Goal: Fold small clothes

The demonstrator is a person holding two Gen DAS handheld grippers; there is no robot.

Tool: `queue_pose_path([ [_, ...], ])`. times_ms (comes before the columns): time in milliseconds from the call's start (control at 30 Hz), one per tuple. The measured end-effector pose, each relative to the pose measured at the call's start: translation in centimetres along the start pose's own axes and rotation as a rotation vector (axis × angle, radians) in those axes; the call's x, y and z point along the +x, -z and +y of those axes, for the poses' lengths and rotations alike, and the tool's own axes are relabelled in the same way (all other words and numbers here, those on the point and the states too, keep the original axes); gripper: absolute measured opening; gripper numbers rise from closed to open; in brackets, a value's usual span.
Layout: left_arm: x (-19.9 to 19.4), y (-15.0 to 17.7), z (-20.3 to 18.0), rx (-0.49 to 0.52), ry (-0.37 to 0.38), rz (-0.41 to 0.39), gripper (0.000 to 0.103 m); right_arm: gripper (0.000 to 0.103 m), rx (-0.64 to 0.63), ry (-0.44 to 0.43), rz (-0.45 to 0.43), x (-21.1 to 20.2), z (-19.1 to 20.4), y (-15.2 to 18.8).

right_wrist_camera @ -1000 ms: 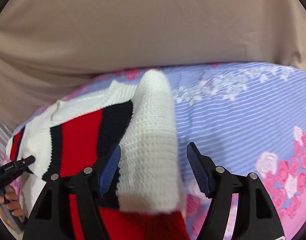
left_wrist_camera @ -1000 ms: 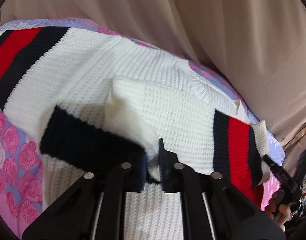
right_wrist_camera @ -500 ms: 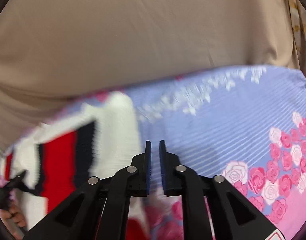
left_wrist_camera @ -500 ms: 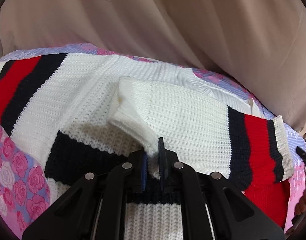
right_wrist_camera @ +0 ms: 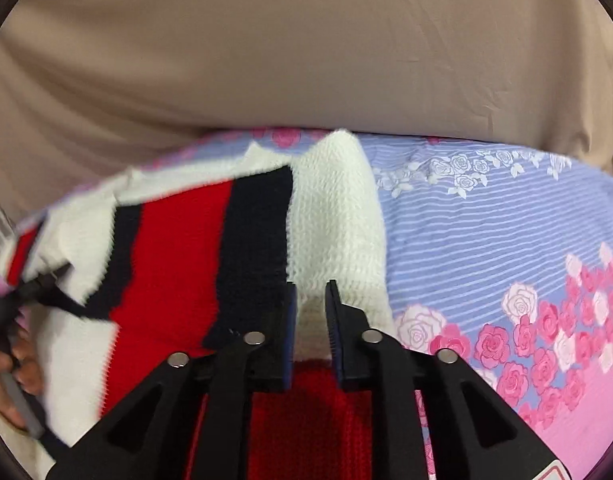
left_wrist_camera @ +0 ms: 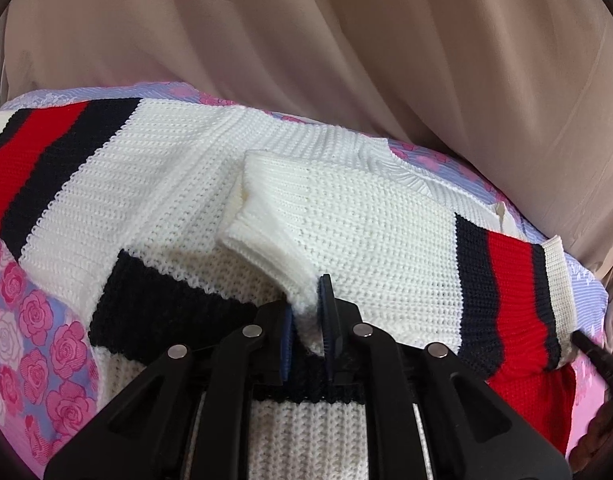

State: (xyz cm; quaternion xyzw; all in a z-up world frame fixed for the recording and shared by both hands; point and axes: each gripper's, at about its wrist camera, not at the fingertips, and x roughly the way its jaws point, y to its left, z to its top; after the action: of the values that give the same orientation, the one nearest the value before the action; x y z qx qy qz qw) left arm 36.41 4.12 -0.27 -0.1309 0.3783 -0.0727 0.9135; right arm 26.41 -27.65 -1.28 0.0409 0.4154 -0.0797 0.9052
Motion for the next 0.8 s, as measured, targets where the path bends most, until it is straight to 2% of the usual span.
queue_pose_path([
  [33, -0.5, 0.1, 0.4, -0.016, 0.0, -0.011, 0.025, 0.02, -0.011, 0.025, -0.024, 0.4, -0.1, 0.7],
  [100, -3.3, 0.1, 2.6, -0.058, -0.043, -0.065, 0.035, 0.02, -0.013, 0.06, -0.059, -0.1, 0.7, 1.0],
  [167, -6.0, -0.1, 4.9, -0.098, -0.047, -0.14, 0.047, 0.028, -0.011, 0.032, -0.091, -0.7, 1.6, 1.8],
  [200, -7.5, -0.5, 6.7, -0.125, -0.049, -0.166, 0.061, 0.037, -0.027, 0.029, -0.105, -0.9, 1.6, 2.2],
  [233, -8.7, -1.1, 8.7, -0.16, -0.071, -0.188, 0.068, 0.041, -0.047, 0.04, -0.12, -1.0, 2.1, 2.6],
  [300, -10.5, -2.4, 13.0, -0.222, -0.148, -0.222, 0.069, 0.041, -0.056, 0.047, -0.124, -1.1, 2.1, 3.1],
  [367, -12.2, -3.7, 17.9, -0.29, -0.268, -0.231, 0.069, 0.042, -0.029, 0.011, -0.153, -1.6, 1.2, 3.0],
  [400, -12.9, -3.9, 19.4, -0.327, -0.294, -0.232, 0.068, 0.042, -0.018, -0.01, -0.154, -2.0, 1.1, 3.1],
  [467, -14.4, -3.8, 21.4, -0.384, -0.287, -0.239, 0.067, 0.042, 0.025, -0.054, -0.159, -3.1, 0.7, 2.6],
  [533, -15.3, -3.7, 20.9, -0.38, -0.251, -0.248, 0.068, 0.052, 0.04, -0.071, -0.163, -4.3, 0.2, 1.0],
  [567, -15.2, -3.8, 19.7, -0.352, -0.218, -0.241, 0.068, 0.056, 0.047, -0.068, -0.169, -5.4, -0.4, -0.1],
  [633, -14.1, -4.2, 15.8, -0.26, -0.119, -0.192, 0.071, 0.067, 0.064, -0.065, -0.17, -5.2, -1.6, -3.0],
  [700, -12.0, -4.6, 11.9, -0.192, -0.009, -0.123, 0.079, 0.068, 0.114, -0.051, -0.139, -4.1, -2.8, -5.4],
  [733, -10.3, -4.7, 9.6, -0.161, 0.04, -0.083, 0.08, 0.068, 0.132, -0.068, -0.113, -3.6, -3.4, -6.5],
  [800, -6.4, -4.5, 5.7, -0.115, 0.09, 0.008, 0.079, 0.068, 0.188, -0.094, -0.068, -1.5, -4.3, -8.6],
])
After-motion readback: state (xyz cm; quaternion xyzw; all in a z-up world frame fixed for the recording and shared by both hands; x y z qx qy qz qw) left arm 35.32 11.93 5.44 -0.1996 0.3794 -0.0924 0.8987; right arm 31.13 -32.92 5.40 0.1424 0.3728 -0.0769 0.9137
